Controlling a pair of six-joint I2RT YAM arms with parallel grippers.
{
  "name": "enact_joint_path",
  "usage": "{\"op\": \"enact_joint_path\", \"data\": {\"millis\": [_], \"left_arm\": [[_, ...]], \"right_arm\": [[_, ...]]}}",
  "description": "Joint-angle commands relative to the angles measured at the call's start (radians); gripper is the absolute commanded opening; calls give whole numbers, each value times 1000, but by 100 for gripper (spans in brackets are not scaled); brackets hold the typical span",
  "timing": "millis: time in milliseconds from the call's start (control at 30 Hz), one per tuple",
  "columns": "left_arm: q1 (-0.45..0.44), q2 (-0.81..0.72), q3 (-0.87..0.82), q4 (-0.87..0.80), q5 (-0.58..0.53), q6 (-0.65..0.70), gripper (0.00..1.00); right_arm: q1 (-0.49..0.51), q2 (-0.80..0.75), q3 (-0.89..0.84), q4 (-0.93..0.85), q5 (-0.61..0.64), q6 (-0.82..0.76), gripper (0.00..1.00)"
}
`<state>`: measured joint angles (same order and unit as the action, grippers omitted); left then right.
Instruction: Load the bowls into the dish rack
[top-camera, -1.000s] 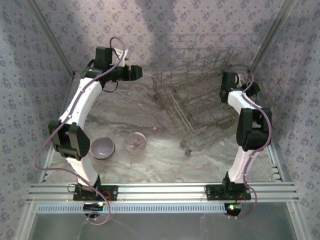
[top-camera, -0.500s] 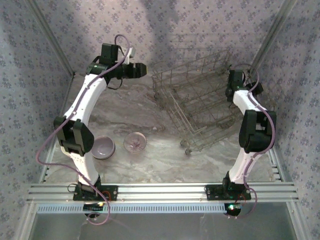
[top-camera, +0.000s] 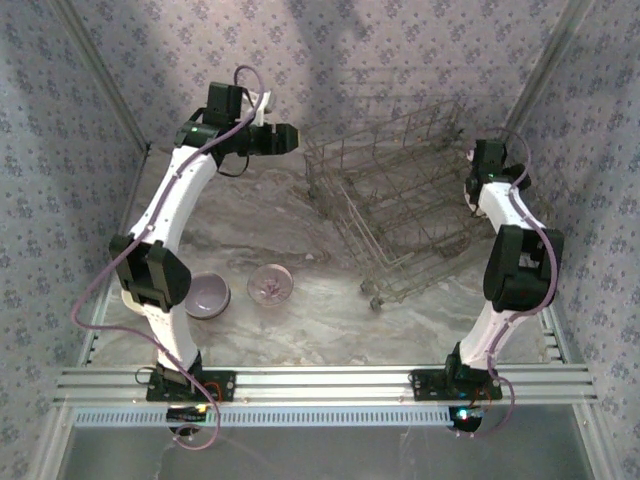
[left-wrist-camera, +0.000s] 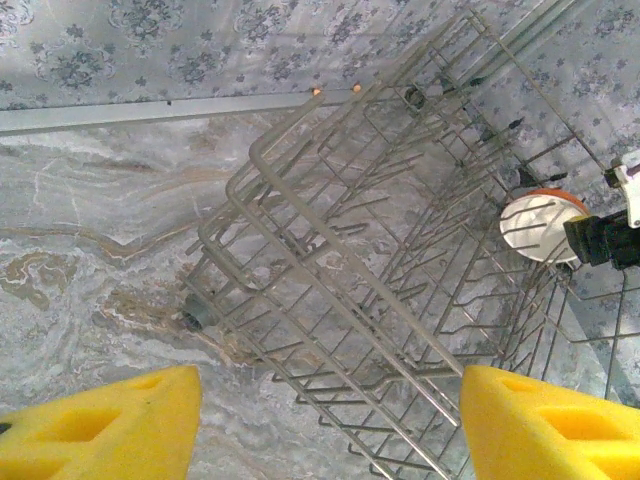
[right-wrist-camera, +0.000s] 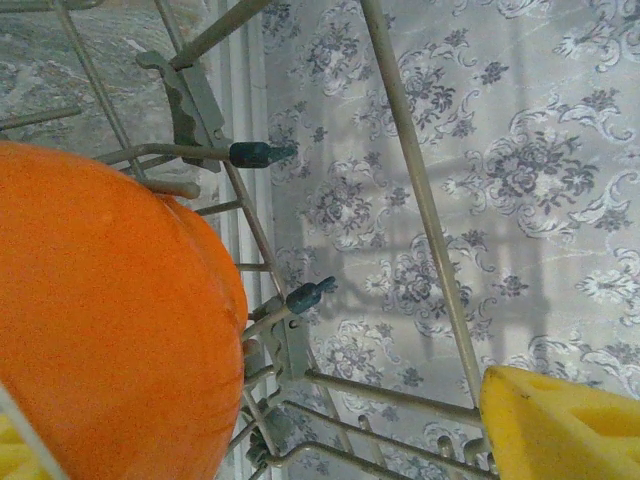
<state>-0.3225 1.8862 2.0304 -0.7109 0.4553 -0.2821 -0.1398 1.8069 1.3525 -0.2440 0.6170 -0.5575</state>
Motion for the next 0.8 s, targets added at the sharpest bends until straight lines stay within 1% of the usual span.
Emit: {"op": "enact_joint_path", "data": {"millis": [0,200,333,500,567,767], "left_arm": [[-10,18,42,-18,-7,-8,69],[-21,65,107,-46,-1,-10,69],[-26,90,152,-63,0,-5,69],[-29,116,191,-88,2,0,69],[-29,117,192,-91,2,0,69],[-27,125,204,-108,-1,13,69]], "right_arm": [[2,24,-58,-131,-160,-4,82],[-9,-4,-64,-109,-155,0,82],[-3,-5,-43,-96,-193,15,82],[13,37,-4,-154,-249,-7,81],[17,56,-2,-169,-244,-14,81],[8,98,26,-255,-309,-1,80]]}}
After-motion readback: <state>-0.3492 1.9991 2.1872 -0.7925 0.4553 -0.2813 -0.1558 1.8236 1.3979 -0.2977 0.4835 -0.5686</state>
